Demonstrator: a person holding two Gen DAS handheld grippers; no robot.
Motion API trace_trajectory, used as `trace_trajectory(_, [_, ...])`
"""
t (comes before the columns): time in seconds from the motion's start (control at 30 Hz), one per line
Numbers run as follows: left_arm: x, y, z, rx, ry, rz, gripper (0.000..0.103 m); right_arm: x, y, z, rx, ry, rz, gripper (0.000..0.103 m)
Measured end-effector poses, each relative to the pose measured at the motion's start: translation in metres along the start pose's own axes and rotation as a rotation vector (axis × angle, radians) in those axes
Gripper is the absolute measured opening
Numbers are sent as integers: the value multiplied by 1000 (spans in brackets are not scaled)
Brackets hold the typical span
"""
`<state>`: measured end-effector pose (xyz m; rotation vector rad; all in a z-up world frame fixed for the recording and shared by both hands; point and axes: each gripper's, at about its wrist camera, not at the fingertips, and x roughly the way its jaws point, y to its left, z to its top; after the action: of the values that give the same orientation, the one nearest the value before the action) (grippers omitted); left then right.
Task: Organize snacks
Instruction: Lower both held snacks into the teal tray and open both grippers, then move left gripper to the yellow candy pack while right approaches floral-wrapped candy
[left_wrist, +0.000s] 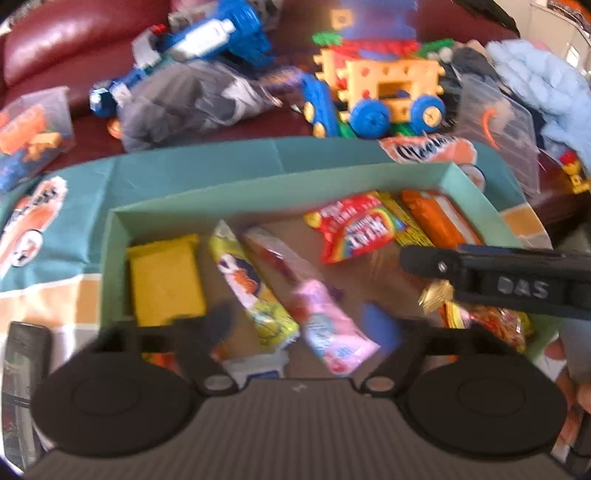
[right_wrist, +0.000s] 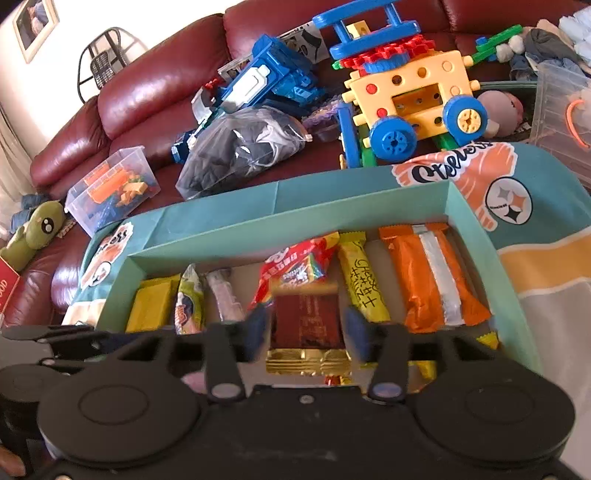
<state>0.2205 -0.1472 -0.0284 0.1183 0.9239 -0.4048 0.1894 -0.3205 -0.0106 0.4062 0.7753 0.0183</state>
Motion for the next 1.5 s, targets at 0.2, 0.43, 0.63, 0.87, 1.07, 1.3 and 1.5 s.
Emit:
trace_trajectory(0.2, [-14, 2, -4, -26, -11, -4, 103, -13, -2, -2, 32, -27, -5, 100])
trace_trajectory(0.43, [-40, -8, -15, -15, -17, -14, 103, -45, 0, -5, 30, -54, -19, 103])
trace_trajectory(0.63, [-68, -20, -35, 10, -20, -40, 103, -81, -1, -17, 41, -67, -24, 103])
trace_trajectory(0.87, [-96, -43, -66, 62, -4, -82, 103, -127, -9, -47, 41, -61, -38, 103])
trace_trajectory(1.07, [-110, -68, -105, 162, 42, -133, 103, -157, -25, -79, 74, -46, -53, 103])
trace_trajectory(1.3, [-114, -99, -155, 315, 107, -199, 103, -176, -53, -121, 136, -4, -82, 103])
trace_trajectory(1.5, [-107, -113, -175, 379, 156, -232, 103, -180, -72, -155, 202, 39, -89, 103])
